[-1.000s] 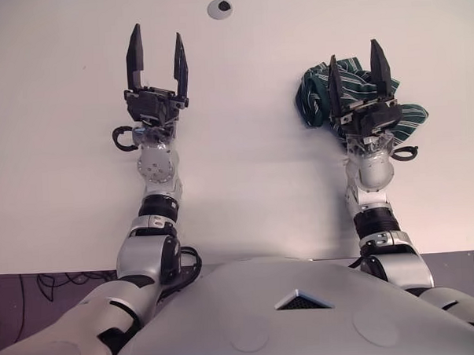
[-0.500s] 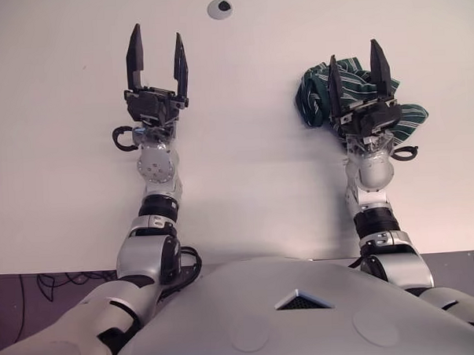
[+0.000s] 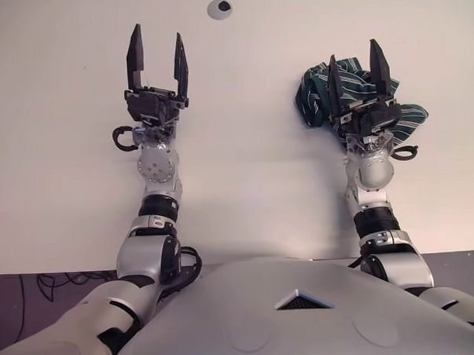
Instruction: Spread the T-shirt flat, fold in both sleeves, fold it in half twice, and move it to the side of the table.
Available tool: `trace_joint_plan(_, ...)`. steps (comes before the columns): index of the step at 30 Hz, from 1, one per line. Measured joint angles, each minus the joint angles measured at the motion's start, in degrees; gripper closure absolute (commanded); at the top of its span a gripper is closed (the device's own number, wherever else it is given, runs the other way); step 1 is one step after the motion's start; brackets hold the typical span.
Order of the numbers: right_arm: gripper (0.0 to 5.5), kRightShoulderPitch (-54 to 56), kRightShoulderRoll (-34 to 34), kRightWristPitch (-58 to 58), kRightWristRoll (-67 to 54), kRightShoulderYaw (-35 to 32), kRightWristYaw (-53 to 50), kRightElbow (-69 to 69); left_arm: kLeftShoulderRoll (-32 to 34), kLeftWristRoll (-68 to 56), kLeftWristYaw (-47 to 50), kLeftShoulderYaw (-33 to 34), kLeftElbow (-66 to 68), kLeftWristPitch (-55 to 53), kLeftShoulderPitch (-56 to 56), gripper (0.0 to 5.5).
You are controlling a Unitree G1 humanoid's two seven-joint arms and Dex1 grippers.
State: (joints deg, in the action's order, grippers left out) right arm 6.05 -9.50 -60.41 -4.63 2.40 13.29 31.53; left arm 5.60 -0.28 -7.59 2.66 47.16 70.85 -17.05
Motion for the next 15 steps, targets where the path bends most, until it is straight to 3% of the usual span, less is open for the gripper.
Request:
trace_joint_plan(3,2.57,-4.4,-1.2,10.4,-5.0,0.4,2.1,-10.5,-0.8,-2.3,0.1,1.2,0.8,-3.3,-1.0,2.71)
trace_joint_plan(5,2.57,-7.1,-5.6,18.1,-6.2,-0.6,2.8,-20.9,-1.1,-3.4,0.1,2.0,1.8,-5.9,-1.7,2.71)
trace_joint_plan(8,2.57,-11.3,-15.0,35.4,-3.6,-8.1,1.8,-34.6,-1.6,-2.0,3.2,2.1,3.9,-13.9,-2.9,2.71)
trace_joint_plan(11,2.57,-13.2,-19.1,47.9,1.5,-11.4,0.4,-38.2,-2.1,-1.8,1.6,1.7,4.0,-16.5,-2.9,2.71)
trace_joint_plan(15,2.57,-13.3,-20.6,55.7,6.7,-9.0,1.6,-37.7,-2.7,-4.1,-1.9,1.9,3.7,-16.9,-2.9,2.71)
